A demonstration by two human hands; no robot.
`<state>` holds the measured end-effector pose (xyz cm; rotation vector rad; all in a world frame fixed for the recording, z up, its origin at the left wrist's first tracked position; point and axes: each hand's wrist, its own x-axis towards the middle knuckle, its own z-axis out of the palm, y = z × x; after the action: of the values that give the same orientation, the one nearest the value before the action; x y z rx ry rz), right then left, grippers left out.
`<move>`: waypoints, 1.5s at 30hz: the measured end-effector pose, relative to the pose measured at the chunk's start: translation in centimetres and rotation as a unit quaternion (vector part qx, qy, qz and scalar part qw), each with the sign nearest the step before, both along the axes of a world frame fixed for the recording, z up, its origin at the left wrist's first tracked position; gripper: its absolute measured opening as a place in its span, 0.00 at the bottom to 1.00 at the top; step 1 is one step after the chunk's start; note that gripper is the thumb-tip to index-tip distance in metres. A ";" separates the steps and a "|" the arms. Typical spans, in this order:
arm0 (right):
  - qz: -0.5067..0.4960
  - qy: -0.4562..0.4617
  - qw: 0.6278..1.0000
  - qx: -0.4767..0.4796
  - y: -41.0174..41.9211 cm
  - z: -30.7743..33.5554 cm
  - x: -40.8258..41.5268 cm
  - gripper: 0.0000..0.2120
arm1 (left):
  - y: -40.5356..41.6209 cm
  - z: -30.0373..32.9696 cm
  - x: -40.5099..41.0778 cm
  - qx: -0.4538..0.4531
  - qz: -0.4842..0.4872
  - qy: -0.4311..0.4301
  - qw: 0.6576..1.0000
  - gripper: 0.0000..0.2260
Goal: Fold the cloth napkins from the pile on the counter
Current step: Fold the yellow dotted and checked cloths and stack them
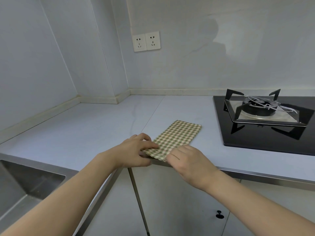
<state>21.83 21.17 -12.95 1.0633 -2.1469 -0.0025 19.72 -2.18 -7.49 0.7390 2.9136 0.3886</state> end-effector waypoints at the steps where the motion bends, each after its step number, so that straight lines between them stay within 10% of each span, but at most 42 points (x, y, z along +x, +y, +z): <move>1: 0.003 0.009 1.000 0.014 0.1 0.1 0.2 0.10 | 0.1 0.1 0.1 0.026 0.002 -0.001 1.000 0.24; 19: -0.036 -0.090 0.995 -0.018 0.1 0.0 0.3 0.12 | -0.9 -2.2 0.2 -0.091 -0.091 0.164 0.978 0.28; 25: -0.040 -0.396 0.887 -0.235 0.8 3.1 0.6 0.12 | -0.1 0.7 -0.7 0.204 0.022 -0.071 0.976 0.06; 34: -0.111 -0.450 0.785 -0.411 3.6 6.0 -5.1 0.14 | 7.3 1.7 -7.2 0.406 0.143 -0.115 0.895 0.06; 45: -0.281 -0.349 0.878 -0.171 6.8 3.3 -10.1 0.20 | 11.9 -2.1 -11.7 0.171 0.220 0.024 0.960 0.11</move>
<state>11.76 27.92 -9.69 0.1951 -2.8854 0.5438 8.06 9.67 -9.62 0.1118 3.0759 0.9473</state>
